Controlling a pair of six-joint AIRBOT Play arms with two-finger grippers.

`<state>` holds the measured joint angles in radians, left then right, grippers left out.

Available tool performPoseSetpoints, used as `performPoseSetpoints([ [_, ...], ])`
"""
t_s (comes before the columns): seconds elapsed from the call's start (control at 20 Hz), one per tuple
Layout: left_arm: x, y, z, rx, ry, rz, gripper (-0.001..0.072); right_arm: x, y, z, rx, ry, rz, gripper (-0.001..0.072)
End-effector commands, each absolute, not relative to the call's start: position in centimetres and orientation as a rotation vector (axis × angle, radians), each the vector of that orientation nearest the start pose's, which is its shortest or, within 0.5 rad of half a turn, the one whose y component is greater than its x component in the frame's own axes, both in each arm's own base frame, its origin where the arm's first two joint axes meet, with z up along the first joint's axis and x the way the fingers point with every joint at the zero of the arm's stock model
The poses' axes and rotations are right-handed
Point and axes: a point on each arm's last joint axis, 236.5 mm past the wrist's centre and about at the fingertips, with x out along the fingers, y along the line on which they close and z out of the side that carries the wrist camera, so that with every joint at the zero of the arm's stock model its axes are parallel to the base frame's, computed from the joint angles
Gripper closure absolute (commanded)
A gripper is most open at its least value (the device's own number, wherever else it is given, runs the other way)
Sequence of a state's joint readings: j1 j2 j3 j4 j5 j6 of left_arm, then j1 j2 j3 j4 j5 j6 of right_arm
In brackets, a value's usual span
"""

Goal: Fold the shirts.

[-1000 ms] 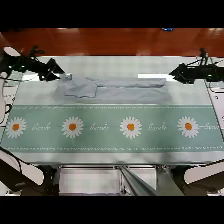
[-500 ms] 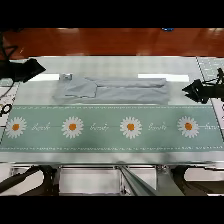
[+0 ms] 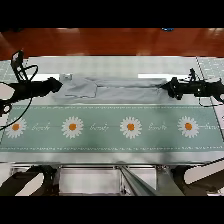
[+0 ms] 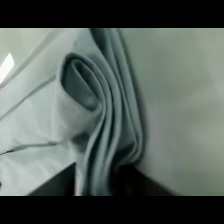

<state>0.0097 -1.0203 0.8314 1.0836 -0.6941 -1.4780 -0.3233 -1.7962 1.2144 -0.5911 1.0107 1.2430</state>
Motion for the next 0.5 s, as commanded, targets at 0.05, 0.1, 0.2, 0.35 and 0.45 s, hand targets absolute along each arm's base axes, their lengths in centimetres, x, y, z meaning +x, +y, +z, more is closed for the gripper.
performPoseSetpoints([
  [0.05, 39.1, -8.4, 3.8, -0.423, 0.882, -0.188, 0.0201, 49.5, 5.1, -9.6, 0.922, 1.209, 0.295, 0.0691],
  [0.1, 39.1, -8.4, 3.8, -0.423, 0.883, -0.189, 0.0298, 49.9, 5.4, -8.3, 0.897, 1.196, 0.330, 0.0691],
  [0.2, 39.3, -8.8, 3.9, -0.420, 0.877, -0.197, 0.0690, 50.0, 5.3, -5.3, 0.838, 1.161, 0.369, 0.0691],
  [0.35, 40.5, -11.4, 5.1, -0.406, 0.867, -0.258, 0.0690, 48.2, 3.8, -0.7, 0.644, 1.141, 0.342, 0.0692],
  [0.45, 42.1, -15.2, 5.7, -0.370, 0.872, -0.337, 0.0690, 46.7, 2.9, 2.8, 0.533, 1.107, 0.308, 0.0692],
])
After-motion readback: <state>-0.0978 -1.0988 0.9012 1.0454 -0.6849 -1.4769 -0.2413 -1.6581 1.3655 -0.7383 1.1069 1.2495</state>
